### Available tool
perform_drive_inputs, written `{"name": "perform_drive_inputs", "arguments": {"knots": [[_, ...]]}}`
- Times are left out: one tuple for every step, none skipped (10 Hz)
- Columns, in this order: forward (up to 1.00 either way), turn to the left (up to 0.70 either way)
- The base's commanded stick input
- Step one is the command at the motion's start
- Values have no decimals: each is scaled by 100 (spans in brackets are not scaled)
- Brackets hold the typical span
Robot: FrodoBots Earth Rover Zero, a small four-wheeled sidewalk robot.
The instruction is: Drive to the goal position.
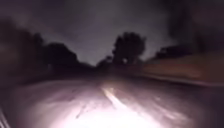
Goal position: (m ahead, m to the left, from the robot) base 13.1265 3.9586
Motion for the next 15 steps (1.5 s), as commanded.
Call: {"name": "perform_drive_inputs", "arguments": {"knots": [[70,0],[70,0],[70,0],[70,0],[70,0],[70,0],[70,0],[70,0],[70,0],[70,0],[70,0],[70,0],[70,0],[70,0],[70,0]]}}
